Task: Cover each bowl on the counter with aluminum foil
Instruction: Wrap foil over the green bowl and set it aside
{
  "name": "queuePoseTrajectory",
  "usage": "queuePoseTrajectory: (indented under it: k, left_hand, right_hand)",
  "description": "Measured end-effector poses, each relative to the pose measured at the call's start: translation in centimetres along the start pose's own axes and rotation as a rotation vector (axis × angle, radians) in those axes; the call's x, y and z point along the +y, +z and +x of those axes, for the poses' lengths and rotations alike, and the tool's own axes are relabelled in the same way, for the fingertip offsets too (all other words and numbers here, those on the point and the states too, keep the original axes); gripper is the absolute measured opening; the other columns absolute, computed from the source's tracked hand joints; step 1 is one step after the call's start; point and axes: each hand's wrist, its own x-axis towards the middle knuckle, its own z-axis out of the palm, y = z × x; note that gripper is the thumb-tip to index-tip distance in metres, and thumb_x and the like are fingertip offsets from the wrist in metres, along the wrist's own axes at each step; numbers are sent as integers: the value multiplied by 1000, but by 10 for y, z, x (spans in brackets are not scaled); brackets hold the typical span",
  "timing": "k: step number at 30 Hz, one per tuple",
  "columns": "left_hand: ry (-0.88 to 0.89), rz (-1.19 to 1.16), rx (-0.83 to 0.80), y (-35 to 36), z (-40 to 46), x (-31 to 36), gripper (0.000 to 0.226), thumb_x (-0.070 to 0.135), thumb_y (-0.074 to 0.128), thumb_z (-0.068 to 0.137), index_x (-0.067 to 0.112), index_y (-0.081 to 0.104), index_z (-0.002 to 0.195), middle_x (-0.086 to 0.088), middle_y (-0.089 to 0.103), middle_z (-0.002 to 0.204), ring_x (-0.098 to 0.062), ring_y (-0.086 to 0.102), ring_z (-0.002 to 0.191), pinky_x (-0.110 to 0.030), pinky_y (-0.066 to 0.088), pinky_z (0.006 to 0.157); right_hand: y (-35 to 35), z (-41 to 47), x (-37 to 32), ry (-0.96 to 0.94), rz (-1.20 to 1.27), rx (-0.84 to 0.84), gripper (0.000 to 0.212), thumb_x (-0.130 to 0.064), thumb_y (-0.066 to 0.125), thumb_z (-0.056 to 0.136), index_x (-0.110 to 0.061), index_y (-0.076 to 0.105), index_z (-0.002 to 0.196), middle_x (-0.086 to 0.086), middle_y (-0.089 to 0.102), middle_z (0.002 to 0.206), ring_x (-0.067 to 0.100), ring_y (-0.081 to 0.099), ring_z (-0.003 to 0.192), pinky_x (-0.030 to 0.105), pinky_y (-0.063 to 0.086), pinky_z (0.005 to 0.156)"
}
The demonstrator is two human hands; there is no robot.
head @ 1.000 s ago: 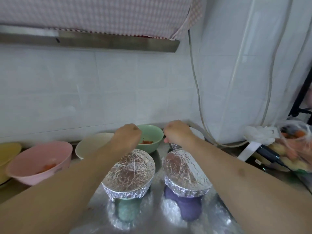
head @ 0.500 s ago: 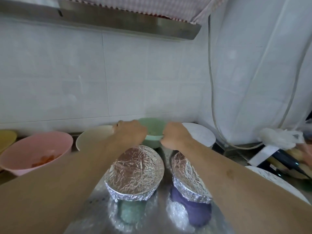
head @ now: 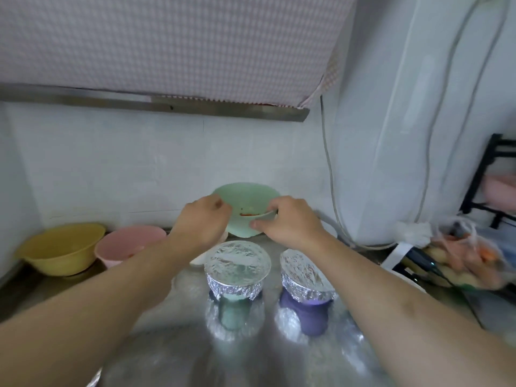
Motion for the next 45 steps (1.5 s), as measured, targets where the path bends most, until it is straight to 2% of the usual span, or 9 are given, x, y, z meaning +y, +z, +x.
queuePoseTrajectory:
  k: [9, 15, 19, 23, 27, 31, 35, 40, 45]
  left_hand:
    - [-118, -149, 121, -52, -138, -25, 30, 30, 52, 98, 11, 57, 75, -11, 63, 78, -36, 56, 84, -44, 46, 75]
    - [-186, -186, 125, -45, -219, -64, 32, 24, 52, 98, 6, 55, 72, -10, 62, 73, -30, 54, 75, -39, 39, 62]
    - [-246, -239, 48, -25, -248, -95, 32, 21, 52, 100, 5, 52, 73, -13, 60, 76, -28, 52, 71, -39, 34, 59]
    - [-269, -271, 31, -11, -262, -117, 29, 24, 53, 101, 12, 53, 75, -7, 62, 80, -22, 55, 73, -38, 38, 62]
    - [-237, -389, -11, -5, -273, -137, 5, 38, 54, 106, 39, 57, 109, 5, 73, 103, -13, 67, 85, -31, 49, 69]
    - [-194, -607, -39, -5, -283, -149, 47, 39, 56, 105, 45, 33, 145, 25, 60, 134, 11, 60, 119, -17, 50, 98]
    - [-136, -202, 22, -20, -300, -162, 45, 41, 64, 98, 35, 46, 139, 20, 60, 131, 7, 62, 110, -18, 50, 91]
    - [-201, 318, -175, -45, -299, -183, 45, 35, 65, 93, 22, 49, 133, 9, 47, 139, -17, 52, 122, -32, 48, 89]
    - [-299, 352, -186, -55, -294, -201, 11, 23, 55, 92, 18, 50, 100, 0, 51, 107, -26, 57, 98, -41, 52, 79]
  right_hand:
    - [11, -132, -61, -57, 257, 29, 46, -53, 91, 69, -23, 56, 70, -13, 58, 71, 1, 51, 58, 18, 35, 50]
    - [68, -207, -65, -74, 351, 23, 51, -55, 91, 67, -20, 56, 76, -10, 60, 84, 3, 52, 74, 19, 38, 61]
    - [116, -236, -50, -19, 440, -81, 53, -67, 82, 62, -31, 52, 85, -12, 66, 102, 7, 68, 93, 33, 60, 76]
    - [152, -250, -34, 31, 699, -162, 57, -45, 92, 73, -46, 53, 114, -6, 63, 133, 8, 70, 113, 31, 63, 88]
    - [171, -254, -25, 36, 853, -173, 119, -29, 96, 74, -54, 18, 160, -20, 54, 145, 0, 62, 127, 30, 55, 105]
    - [175, -249, -20, 85, 824, -224, 125, -41, 97, 65, -51, 17, 161, -26, 57, 143, -5, 60, 128, 37, 51, 114]
    - [176, -247, -18, 68, 800, -263, 87, -25, 96, 73, -53, 46, 138, -32, 66, 131, -4, 61, 128, 37, 51, 114]
    - [181, -245, -16, 112, 810, -246, 88, -7, 93, 76, -54, 49, 136, -21, 68, 135, -1, 62, 129, 42, 49, 116]
    - [175, -249, -20, 148, 851, -247, 80, 7, 85, 82, -45, 51, 134, -15, 66, 137, -2, 63, 127, 34, 50, 114]
